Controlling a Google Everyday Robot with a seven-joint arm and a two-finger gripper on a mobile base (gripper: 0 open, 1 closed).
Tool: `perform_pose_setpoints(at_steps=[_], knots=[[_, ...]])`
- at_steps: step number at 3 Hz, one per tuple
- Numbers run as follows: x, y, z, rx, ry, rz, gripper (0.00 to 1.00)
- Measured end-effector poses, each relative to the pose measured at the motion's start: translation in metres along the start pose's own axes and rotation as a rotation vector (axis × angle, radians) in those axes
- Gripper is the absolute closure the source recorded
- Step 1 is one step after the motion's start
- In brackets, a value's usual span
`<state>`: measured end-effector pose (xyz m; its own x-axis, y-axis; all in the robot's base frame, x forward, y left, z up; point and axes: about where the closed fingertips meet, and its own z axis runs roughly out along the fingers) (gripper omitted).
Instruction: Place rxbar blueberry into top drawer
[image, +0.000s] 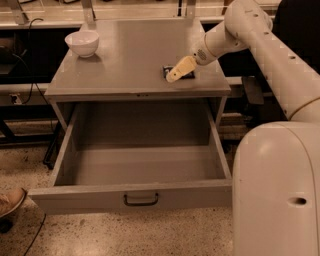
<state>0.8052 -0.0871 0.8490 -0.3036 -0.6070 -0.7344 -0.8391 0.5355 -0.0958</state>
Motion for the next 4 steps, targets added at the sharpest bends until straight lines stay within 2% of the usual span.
perform_pose_setpoints(at_steps=[2,4], knots=[[0.021,0.000,0.019,-0.033,0.032,0.022,0.00],[0.029,-0.001,0.022,-0.053,0.027,0.043,0.47]])
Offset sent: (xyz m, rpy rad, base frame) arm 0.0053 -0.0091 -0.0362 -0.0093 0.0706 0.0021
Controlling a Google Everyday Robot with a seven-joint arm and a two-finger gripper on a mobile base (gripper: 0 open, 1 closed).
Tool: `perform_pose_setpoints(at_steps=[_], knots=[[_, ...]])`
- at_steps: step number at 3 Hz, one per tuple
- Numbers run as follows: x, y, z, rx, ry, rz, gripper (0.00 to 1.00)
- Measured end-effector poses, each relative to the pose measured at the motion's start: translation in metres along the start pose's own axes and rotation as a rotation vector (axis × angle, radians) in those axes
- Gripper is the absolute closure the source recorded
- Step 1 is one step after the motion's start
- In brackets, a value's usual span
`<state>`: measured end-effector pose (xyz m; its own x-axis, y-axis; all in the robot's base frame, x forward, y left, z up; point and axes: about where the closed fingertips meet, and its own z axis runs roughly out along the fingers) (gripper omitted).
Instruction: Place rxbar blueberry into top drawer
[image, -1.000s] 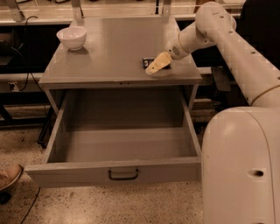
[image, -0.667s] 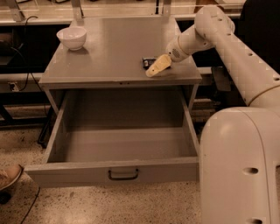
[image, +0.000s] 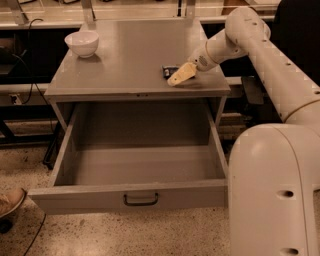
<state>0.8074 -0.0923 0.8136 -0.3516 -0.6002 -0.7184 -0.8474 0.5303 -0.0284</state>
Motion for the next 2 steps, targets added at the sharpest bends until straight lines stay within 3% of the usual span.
perform_pose_setpoints(at_steps=[2], knots=[[-0.0068,-0.0002,-0.0068,0.000,-0.001,0.000,0.93]])
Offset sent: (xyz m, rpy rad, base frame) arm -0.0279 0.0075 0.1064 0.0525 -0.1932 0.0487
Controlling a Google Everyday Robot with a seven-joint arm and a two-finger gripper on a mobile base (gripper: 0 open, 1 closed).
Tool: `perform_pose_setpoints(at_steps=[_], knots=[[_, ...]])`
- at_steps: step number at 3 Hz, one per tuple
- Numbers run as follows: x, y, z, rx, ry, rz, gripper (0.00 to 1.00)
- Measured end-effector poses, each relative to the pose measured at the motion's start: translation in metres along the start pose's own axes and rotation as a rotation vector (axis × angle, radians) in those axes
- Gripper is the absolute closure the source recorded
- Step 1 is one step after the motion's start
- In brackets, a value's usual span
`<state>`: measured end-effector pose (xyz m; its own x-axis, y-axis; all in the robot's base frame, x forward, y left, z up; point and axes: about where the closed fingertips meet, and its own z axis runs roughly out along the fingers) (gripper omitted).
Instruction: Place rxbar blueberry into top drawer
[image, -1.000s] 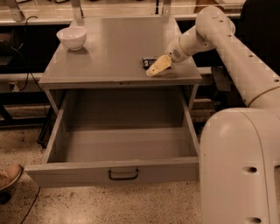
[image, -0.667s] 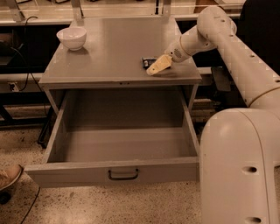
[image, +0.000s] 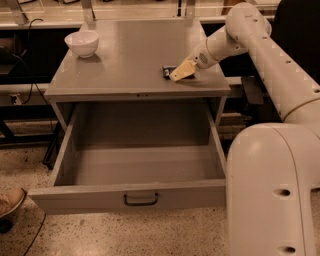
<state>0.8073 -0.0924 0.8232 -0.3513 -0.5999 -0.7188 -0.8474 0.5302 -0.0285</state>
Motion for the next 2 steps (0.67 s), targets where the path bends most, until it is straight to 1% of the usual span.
perform_pose_setpoints(at_steps=[1,2], knots=[[-0.0027,-0.0001,-0.0026,0.000,0.000,0.000,1.00],[-0.0034,-0.0001,-0.0033,0.000,0.000,0.000,1.00]])
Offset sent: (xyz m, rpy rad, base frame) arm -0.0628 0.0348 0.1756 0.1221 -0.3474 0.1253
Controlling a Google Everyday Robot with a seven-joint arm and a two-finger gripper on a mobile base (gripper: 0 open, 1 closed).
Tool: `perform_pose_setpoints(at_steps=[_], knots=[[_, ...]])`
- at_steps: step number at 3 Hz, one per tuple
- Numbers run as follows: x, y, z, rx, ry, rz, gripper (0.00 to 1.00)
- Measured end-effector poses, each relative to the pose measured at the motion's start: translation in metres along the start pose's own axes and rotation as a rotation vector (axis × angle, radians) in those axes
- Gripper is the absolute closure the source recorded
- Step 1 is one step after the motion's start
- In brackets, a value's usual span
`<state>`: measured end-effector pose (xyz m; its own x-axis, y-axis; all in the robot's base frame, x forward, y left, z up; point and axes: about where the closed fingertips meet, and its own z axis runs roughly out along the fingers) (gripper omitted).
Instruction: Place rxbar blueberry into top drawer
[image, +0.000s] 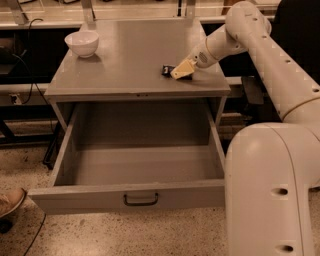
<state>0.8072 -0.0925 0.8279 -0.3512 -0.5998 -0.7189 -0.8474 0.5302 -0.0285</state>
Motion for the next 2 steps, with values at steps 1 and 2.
perform_pose_setpoints(at_steps=[1,2], knots=[[-0.054,0.023,-0.053,0.034,-0.129,-0.114,1.00],[-0.110,0.065,-0.114,0.069,-0.263,-0.238,1.00]])
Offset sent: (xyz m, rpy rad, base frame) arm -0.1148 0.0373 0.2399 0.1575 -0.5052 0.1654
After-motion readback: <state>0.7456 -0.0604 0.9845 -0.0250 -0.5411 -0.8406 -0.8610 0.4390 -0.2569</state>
